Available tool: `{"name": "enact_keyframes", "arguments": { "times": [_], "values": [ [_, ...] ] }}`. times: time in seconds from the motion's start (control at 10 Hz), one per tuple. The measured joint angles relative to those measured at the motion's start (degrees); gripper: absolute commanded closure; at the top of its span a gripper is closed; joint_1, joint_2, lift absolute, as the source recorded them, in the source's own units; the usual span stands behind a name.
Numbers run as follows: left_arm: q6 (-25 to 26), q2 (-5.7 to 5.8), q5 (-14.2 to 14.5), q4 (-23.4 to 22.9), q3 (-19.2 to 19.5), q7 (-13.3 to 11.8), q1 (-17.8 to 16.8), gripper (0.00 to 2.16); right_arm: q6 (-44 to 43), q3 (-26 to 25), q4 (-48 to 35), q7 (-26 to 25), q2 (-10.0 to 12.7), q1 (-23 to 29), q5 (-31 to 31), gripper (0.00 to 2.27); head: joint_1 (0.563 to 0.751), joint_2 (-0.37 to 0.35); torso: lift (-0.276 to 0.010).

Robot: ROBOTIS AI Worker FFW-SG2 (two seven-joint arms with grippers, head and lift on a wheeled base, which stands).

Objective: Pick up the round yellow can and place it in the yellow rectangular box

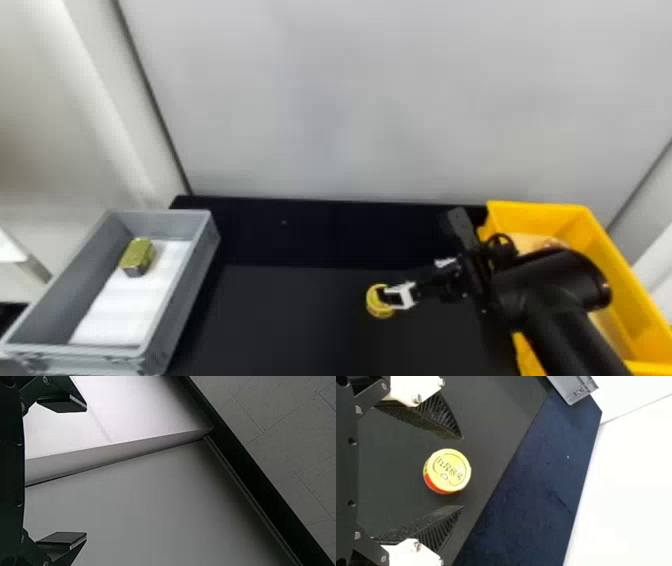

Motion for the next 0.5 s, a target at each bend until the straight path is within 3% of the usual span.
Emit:
{"name": "enact_keyframes", "arguments": {
  "times": [0.5],
  "values": [
    [-0.59, -0.62, 0.00, 0.62, -0.95, -0.01, -0.68, 0.14, -7.39, 3.74, 7.45, -1.86, 0.86, -1.07, -1.75, 0.23, 0.663, 0.054, -0.009]
  ]
}}
